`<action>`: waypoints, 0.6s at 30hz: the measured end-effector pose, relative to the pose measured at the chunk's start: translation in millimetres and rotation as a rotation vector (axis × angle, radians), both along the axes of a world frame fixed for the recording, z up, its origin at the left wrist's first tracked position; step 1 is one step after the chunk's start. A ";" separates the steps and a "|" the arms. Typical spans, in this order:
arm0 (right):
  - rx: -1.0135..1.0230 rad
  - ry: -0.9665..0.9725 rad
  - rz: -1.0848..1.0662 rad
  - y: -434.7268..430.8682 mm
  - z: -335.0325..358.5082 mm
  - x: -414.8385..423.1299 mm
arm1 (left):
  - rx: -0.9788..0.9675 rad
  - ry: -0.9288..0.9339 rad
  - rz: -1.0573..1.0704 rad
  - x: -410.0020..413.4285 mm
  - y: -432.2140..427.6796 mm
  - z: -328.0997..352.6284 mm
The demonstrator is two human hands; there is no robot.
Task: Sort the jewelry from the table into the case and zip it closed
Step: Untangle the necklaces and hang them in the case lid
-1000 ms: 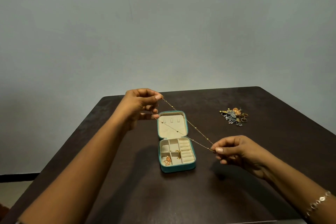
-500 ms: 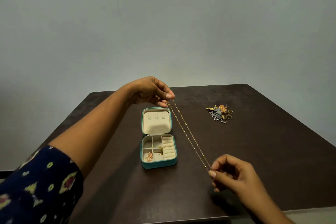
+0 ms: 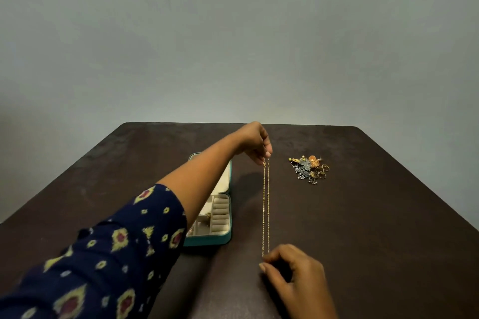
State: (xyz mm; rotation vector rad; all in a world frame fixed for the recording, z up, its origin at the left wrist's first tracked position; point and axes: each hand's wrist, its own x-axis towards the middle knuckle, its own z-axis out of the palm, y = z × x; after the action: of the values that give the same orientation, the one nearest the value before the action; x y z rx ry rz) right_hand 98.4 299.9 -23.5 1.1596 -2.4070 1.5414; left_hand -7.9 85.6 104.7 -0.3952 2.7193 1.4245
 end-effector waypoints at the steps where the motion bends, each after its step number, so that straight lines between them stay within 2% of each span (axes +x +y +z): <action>1: 0.021 0.014 0.006 -1.4 -3.4 -1.4 | -0.010 -0.020 0.004 -5.1 1.6 -5.6; 10: 0.109 0.084 -0.007 -0.8 -12.1 -15.8 | -0.122 -0.207 0.081 -30.9 6.0 -43.1; 18: 0.238 0.093 0.023 0.3 -7.9 -20.3 | -0.212 -0.271 0.159 -38.8 -2.4 -63.6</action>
State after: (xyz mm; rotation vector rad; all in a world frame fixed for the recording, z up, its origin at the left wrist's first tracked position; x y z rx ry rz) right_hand 78.2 300.1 -31.3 1.2716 -2.5755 1.2008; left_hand -46.6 83.2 41.1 -0.7709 2.6673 1.0226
